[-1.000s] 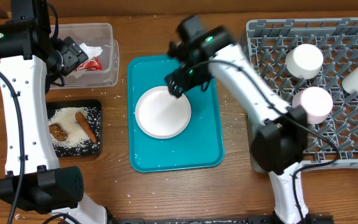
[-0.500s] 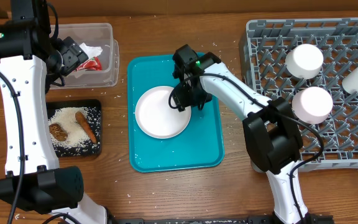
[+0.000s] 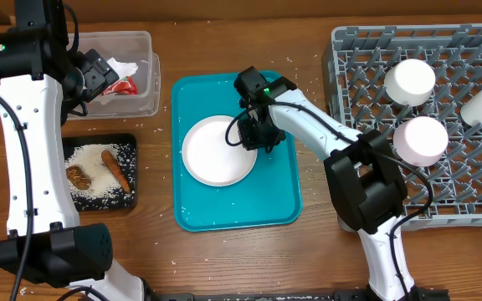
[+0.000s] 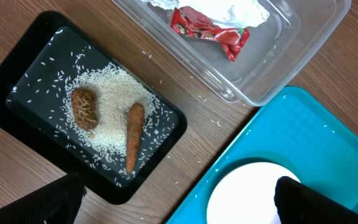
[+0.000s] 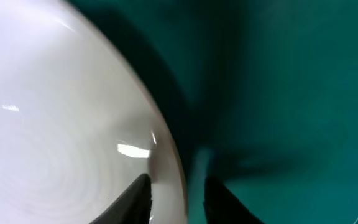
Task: Sort waste into correct bins and load items into the dishwasher
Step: 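Lift the plate and set it upright in the dish rack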
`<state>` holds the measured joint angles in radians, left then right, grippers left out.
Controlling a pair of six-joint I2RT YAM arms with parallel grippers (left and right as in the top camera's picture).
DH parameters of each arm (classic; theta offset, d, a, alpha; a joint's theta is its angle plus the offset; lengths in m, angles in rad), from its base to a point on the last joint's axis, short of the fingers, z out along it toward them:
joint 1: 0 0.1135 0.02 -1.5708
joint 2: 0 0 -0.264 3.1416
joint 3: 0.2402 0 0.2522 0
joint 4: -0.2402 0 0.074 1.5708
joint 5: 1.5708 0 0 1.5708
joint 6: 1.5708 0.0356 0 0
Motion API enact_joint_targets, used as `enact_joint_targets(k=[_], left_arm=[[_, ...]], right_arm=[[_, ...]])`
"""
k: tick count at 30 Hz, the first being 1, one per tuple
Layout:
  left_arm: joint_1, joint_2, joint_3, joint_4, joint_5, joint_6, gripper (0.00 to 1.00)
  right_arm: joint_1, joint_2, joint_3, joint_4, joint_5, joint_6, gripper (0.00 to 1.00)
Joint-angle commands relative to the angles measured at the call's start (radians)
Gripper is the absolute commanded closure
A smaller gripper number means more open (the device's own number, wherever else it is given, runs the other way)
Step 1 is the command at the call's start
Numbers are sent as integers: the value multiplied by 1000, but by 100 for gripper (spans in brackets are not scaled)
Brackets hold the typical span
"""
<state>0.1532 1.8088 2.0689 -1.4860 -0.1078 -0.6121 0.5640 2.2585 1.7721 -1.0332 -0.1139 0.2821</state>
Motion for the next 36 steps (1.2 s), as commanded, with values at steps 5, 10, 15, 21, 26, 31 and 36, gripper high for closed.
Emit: enact_joint_targets(k=[5, 10, 15, 21, 26, 31, 36], left_arm=[[2, 7, -5, -1, 1, -17, 0], [2, 7, -5, -1, 1, -17, 0], [2, 7, -5, -1, 1, -17, 0], [2, 7, -5, -1, 1, -17, 0], [2, 7, -5, -1, 1, -17, 0], [2, 7, -5, -1, 1, -17, 0], [2, 7, -5, -1, 1, -17, 0]], right_arm=[[-7, 1, 55, -58, 14, 63, 96], [-63, -34, 195, -161, 38, 63, 96], [-210, -109, 398, -269, 130, 59, 96], [-451, -168, 600, -332, 245, -9, 96], [-592, -170, 614, -337, 413, -9, 96], [-615, -169, 574, -355, 732, -8, 96], [-597, -169, 524, -317, 774, 4, 96]])
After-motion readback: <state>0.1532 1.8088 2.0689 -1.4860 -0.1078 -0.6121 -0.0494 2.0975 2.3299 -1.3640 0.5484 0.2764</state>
